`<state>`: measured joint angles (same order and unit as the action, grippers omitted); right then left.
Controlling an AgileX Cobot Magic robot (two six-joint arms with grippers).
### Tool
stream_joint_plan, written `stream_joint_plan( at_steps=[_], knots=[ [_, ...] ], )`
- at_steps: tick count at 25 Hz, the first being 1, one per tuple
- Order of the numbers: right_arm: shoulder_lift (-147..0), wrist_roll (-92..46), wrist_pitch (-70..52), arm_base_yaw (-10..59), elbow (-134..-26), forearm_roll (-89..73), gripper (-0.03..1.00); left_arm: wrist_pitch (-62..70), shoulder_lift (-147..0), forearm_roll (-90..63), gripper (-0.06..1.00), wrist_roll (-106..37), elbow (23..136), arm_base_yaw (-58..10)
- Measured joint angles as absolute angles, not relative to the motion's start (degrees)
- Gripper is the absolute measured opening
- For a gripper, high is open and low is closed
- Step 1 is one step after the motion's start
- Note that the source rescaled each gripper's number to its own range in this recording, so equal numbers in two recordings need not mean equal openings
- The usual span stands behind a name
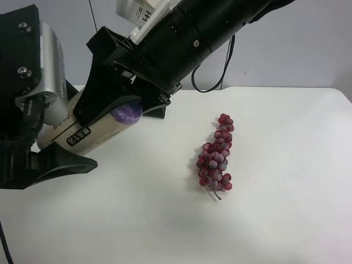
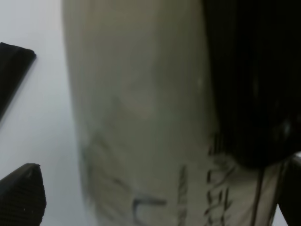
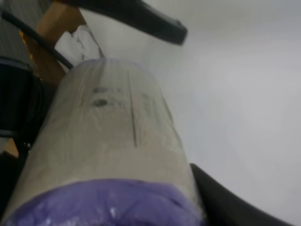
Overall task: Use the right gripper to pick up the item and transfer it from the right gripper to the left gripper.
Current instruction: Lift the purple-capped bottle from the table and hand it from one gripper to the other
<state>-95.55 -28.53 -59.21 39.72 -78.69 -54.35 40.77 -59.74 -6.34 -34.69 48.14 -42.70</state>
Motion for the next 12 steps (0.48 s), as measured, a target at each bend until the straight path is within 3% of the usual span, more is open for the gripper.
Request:
stream_joint_plan(
  at_steps=[9,10,12],
  knots=[
    [-95.55,-28.61,-58.64,39.72,-78.69,-54.35,0.0,40.57,-60.22,-7.11,0.98,-34.69,48.14,-42.7],
    [-95.55,-28.6,-58.64,39.72,-78.69,-54.35,0.0,40.57,-60.22,-7.11,0.93,-34.69,48.14,-42.7],
    [-95.55,-28.6,-58.64,39.72,-78.69,-54.35,0.0,40.57,-60.22,-7.11,0.7,-34.69,48.14,-42.7]
  ],
)
